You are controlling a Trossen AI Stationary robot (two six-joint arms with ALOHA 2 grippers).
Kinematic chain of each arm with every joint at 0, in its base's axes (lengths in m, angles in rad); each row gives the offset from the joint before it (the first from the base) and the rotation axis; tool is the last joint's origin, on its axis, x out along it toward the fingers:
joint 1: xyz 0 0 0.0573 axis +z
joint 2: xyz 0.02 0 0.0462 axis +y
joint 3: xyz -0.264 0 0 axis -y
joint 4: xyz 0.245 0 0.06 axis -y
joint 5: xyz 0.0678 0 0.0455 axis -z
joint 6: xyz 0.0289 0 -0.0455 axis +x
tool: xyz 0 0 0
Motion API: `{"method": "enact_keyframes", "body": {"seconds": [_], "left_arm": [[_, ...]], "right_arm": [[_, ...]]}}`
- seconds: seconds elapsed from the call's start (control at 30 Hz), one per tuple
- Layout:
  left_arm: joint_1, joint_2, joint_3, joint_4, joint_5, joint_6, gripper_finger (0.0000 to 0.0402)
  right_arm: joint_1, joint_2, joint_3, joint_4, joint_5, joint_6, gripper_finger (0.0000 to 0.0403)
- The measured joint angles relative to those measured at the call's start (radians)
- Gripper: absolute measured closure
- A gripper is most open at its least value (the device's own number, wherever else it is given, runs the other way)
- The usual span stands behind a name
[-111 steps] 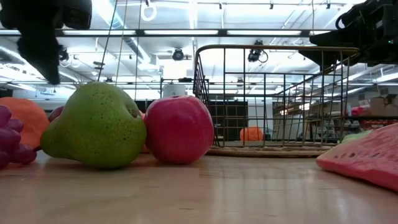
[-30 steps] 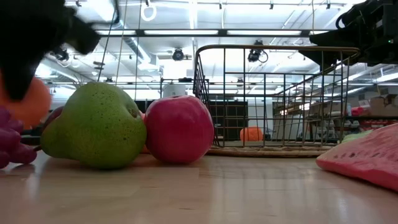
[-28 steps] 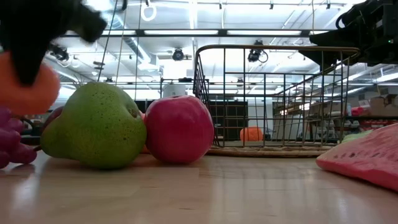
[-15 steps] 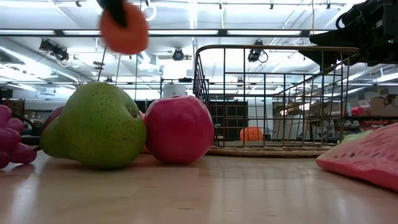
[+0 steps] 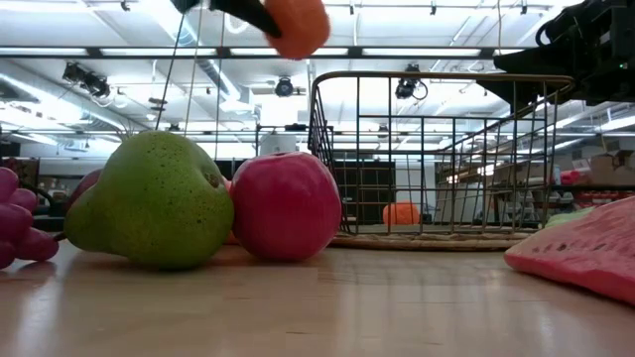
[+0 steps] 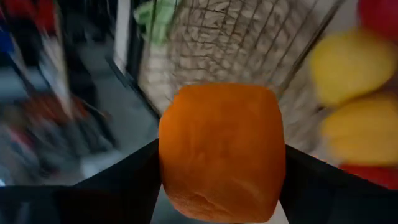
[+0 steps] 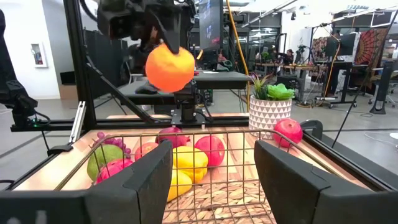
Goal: Build produce basket
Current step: Put the bottom orange into the wire basket
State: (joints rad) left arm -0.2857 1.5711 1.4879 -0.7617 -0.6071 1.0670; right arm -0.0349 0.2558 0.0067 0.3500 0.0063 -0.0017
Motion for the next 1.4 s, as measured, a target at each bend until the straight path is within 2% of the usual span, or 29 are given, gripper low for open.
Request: {"method": "enact_keyframes", "body": {"seconds": [0.27, 0.47, 0.6, 0.8, 1.03, 1.17, 1.4], "left_arm": [[0.064, 0.0, 0.0, 0.066, 0.001, 0.685, 0.0127], [0.104, 0.0, 0.0, 0.073, 0.041, 1.037, 0.0127], [0.107, 0.0, 0.0, 0.076, 0.09, 1.168, 0.0127], [0.103, 0.0, 0.0, 0.138, 0.146, 1.237, 0.0127], [0.102, 0.001, 0.0, 0.265, 0.275, 1.195, 0.0127], [0.101, 0.001, 0.0, 0.358, 0.328, 1.042, 0.0127], [0.106, 0.001, 0.0, 0.475, 0.386, 0.666, 0.0127]], "right_arm": [[0.0, 0.0, 0.0, 0.0, 0.0, 0.0, 0.0172], [0.0, 0.0, 0.0, 0.0, 0.0, 0.0, 0.0172], [0.0, 0.0, 0.0, 0.0, 0.0, 0.0, 0.0172], [0.0, 0.0, 0.0, 0.0, 0.0, 0.0, 0.0172], [0.0, 0.0, 0.0, 0.0, 0.0, 0.0, 0.0172], [0.0, 0.0, 0.0, 0.0, 0.0, 0.0, 0.0172], [0.0, 0.0, 0.0, 0.0, 0.0, 0.0, 0.0172]]}}
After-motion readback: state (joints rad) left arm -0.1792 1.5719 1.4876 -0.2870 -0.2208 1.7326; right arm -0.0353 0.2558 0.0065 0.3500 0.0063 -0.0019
